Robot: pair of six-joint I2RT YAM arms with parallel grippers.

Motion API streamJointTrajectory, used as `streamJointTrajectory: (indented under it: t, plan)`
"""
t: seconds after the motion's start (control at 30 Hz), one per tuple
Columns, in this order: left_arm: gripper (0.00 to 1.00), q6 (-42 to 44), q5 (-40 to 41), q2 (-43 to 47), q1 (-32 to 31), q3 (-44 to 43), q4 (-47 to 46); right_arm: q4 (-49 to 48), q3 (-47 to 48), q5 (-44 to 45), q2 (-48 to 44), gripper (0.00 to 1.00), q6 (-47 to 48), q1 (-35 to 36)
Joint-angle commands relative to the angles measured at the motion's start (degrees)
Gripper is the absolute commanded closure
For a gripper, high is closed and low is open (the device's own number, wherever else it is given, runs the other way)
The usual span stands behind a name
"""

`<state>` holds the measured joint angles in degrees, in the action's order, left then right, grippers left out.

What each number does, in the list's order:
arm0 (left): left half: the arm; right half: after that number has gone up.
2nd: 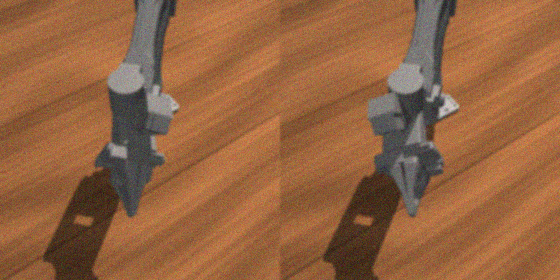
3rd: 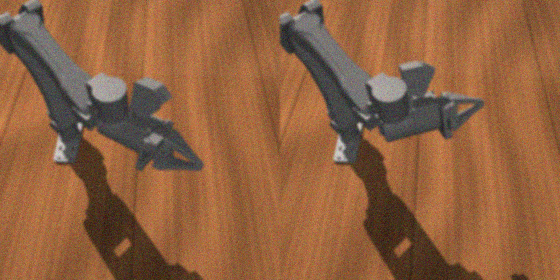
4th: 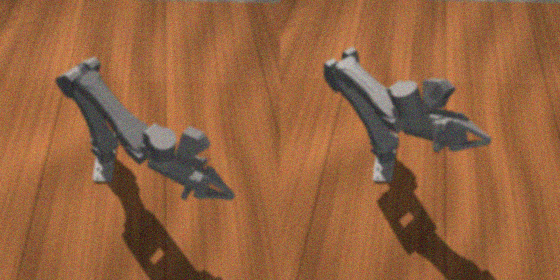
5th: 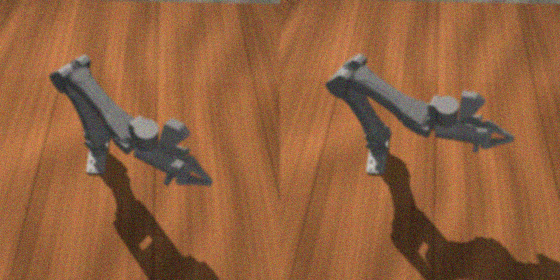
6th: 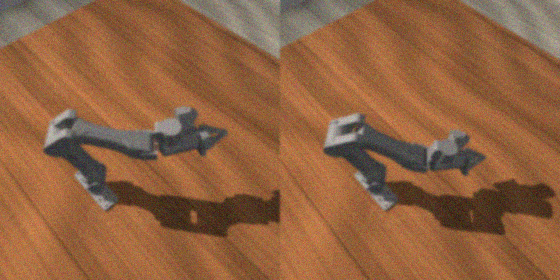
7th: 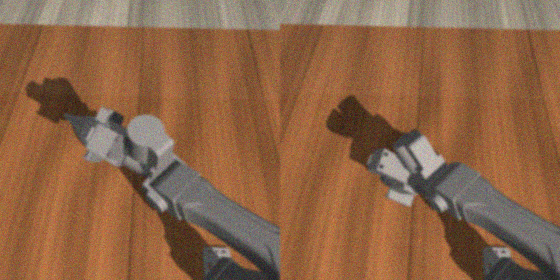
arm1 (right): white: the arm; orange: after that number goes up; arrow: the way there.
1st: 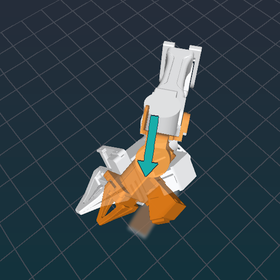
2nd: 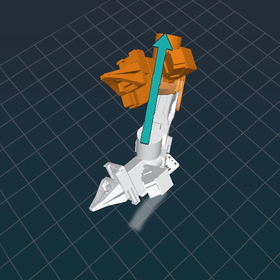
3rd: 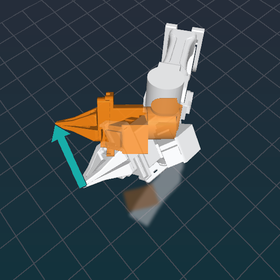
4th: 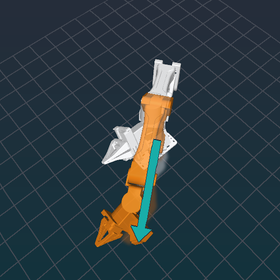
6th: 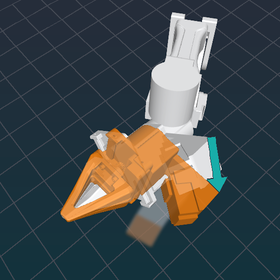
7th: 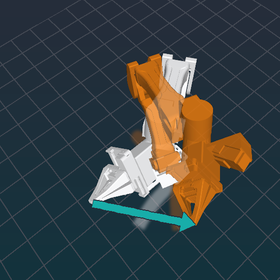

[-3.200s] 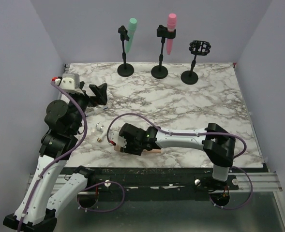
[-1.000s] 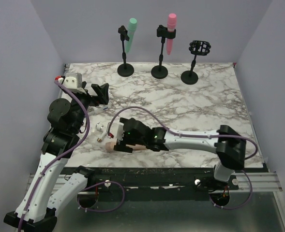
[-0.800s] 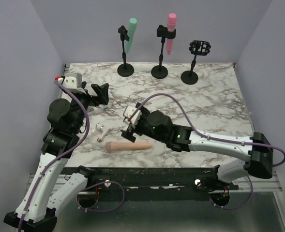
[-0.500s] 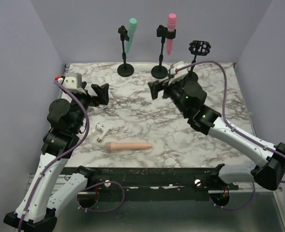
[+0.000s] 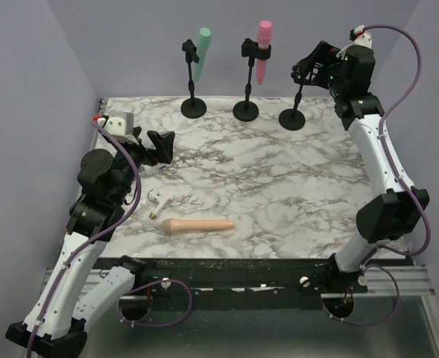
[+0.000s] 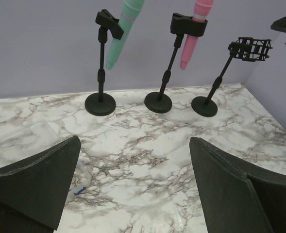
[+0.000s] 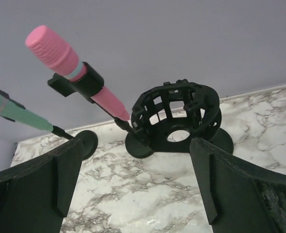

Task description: Remove the microphone from the stand

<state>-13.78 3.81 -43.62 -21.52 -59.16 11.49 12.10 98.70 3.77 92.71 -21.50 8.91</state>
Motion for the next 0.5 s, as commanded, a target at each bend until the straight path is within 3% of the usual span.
streamJointTrajectory:
  t: [0.0, 0.23, 0.47]
  plan:
    - [0.01, -0.5, -1.5, 0.1, -0.7, -1.1, 0.0, 9.9, 9.3, -10.2, 7.8, 0.0, -6.5, -4.7]
    - [0.01, -0.6, -1.4, -0.8, -1.1, -1.0, -0.1, 8.8, 18.2, -13.8, 14.3, 0.0, -7.6, -10.3]
    - [0.01, -0.1, -1.0, -2.6, -1.1, -0.3, -0.8, 5.7, 23.8, -28.7, 22.3, 0.04, -12.4, -15.3]
